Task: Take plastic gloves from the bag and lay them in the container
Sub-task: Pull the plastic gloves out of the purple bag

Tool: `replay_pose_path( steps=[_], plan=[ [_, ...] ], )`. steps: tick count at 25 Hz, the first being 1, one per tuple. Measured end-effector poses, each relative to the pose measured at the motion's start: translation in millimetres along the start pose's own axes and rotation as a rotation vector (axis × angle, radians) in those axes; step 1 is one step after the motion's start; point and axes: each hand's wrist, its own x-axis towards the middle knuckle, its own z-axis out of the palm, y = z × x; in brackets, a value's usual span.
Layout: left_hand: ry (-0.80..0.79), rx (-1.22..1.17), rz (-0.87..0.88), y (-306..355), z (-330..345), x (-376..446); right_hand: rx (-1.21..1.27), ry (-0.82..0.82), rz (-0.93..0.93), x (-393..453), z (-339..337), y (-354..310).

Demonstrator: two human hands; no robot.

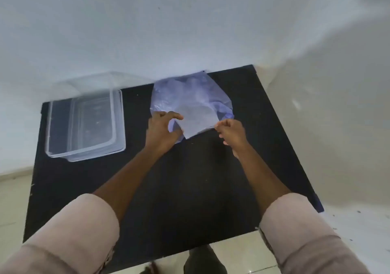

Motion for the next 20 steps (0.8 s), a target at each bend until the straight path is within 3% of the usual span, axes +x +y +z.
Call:
replay_pose_path(
  steps=[2,3,6,9,11,13,16,20],
  plan=[
    [0.029,0.421,-0.006,3,14,13,-0.195,0.132,-0.003,31,3,-2],
    [-0.007,0.512,-0.026,1,20,18,-0.291,0.176,0.012,43,8,-2],
    [-0.02,0.597,-0.102,0,35,33,-0.41,0.23,0.053,57,19,-3],
    [-0.002,0.534,-0.166,-7,36,50,-0.386,0.227,-0.013,69,27,-9],
    [-0.042,0.429,-0.189,-8,35,59,-0.221,0.235,-0.074,71,32,-16],
    [-0.058,0.405,-0.172,-10,34,63,0.132,0.173,-0.053,65,42,-21],
    [-0.026,0.292,-0.166,-12,35,67,0.633,0.063,0.227,54,69,-20],
    [-0.023,0.231,-0.17,-15,36,73,0.606,0.126,0.259,53,86,-27]
  ],
)
